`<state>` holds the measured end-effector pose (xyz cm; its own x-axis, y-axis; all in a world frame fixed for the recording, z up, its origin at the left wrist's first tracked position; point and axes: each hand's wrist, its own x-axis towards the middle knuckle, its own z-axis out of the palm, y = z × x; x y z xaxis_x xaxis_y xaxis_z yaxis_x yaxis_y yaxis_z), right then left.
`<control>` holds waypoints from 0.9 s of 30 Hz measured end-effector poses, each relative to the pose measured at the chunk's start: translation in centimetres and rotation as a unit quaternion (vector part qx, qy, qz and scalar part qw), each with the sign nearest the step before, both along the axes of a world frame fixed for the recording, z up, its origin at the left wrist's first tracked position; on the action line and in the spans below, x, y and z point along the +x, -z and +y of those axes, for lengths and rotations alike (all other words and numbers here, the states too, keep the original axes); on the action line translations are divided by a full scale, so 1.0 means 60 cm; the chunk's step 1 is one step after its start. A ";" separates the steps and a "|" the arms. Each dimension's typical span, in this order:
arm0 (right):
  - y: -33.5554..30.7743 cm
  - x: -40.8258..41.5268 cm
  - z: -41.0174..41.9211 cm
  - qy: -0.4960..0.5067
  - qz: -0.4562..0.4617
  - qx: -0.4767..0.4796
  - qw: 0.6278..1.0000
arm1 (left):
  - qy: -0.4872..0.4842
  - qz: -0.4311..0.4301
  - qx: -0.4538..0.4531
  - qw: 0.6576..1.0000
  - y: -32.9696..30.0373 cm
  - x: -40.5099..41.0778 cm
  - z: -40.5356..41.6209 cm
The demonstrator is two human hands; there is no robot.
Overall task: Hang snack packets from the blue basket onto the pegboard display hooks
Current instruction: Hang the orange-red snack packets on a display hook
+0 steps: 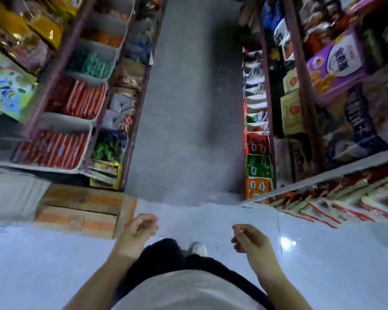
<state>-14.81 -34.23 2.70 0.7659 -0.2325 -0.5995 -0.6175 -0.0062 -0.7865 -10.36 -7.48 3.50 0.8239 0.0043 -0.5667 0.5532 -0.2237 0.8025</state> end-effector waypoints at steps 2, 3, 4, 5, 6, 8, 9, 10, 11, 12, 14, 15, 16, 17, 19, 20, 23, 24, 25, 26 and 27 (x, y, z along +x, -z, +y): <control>-0.006 0.005 -0.001 -0.028 -0.008 -0.003 1.000 | -0.013 -0.016 0.015 1.000 -0.012 0.004 -0.021; -0.009 0.018 -0.003 -0.038 -0.006 0.001 0.999 | -0.009 -0.024 0.016 1.000 -0.013 0.008 -0.024; -0.019 0.038 -0.001 -0.045 -0.005 0.003 0.999 | -0.013 -0.022 0.019 0.999 -0.021 0.021 -0.032; -0.027 0.059 -0.001 -0.057 -0.011 0.006 0.998 | -0.011 -0.027 0.017 0.999 -0.028 0.034 -0.037; -0.032 0.080 -0.002 -0.064 -0.015 0.006 0.998 | -0.015 -0.026 0.018 0.999 -0.035 0.045 -0.041; -0.043 0.132 -0.001 -0.071 -0.028 0.009 0.997 | -0.019 -0.018 0.022 0.999 -0.041 0.075 -0.041; -0.047 0.163 0.001 -0.079 -0.035 0.008 0.996 | -0.021 -0.020 0.028 0.999 -0.041 0.097 -0.039; -0.049 0.195 0.002 -0.090 -0.042 0.006 0.995 | -0.018 -0.021 0.040 0.999 -0.040 0.122 -0.038; -0.048 0.227 0.004 -0.094 -0.057 0.007 0.994 | -0.011 -0.031 0.049 0.998 -0.033 0.150 -0.034; -0.050 0.261 0.009 -0.099 -0.066 0.004 0.993 | 0.000 -0.032 0.061 0.998 -0.034 0.184 -0.032; -0.050 0.327 0.018 -0.106 -0.073 -0.007 0.992 | 0.017 -0.038 0.071 0.997 -0.031 0.257 -0.030; -0.051 0.361 0.022 -0.098 -0.069 -0.006 0.993 | 0.024 -0.043 0.066 0.997 -0.029 0.296 -0.029; -0.054 0.395 0.026 -0.084 -0.062 0.000 0.995 | 0.033 -0.044 0.054 0.997 -0.033 0.335 -0.029; -0.057 0.428 0.029 -0.069 -0.056 0.006 0.996 | 0.042 -0.046 0.038 0.997 -0.036 0.375 -0.029; -0.064 0.490 0.031 -0.043 -0.052 0.003 0.998 | 0.092 -0.054 0.014 0.994 -0.045 0.455 -0.031; -0.068 0.521 0.031 -0.031 -0.059 -0.002 0.998 | 0.116 -0.060 0.007 0.991 -0.051 0.498 -0.033; -0.072 0.609 0.026 -0.005 -0.061 -0.015 0.998 | 0.138 -0.067 0.001 0.988 -0.054 0.634 -0.044; -0.072 0.640 0.022 0.006 -0.057 -0.015 0.998 | 0.138 -0.068 0.000 0.988 -0.054 0.677 -0.050; -0.071 0.671 0.017 0.017 -0.055 -0.014 0.998 | 0.139 -0.070 -0.006 0.988 -0.053 0.719 -0.058; -0.068 0.705 0.011 0.025 -0.054 -0.014 0.998 | 0.145 -0.072 -0.014 0.987 -0.050 0.760 -0.064; -0.064 0.743 0.006 0.032 -0.055 -0.014 0.998 | 0.154 -0.073 -0.026 0.985 -0.045 0.800 -0.069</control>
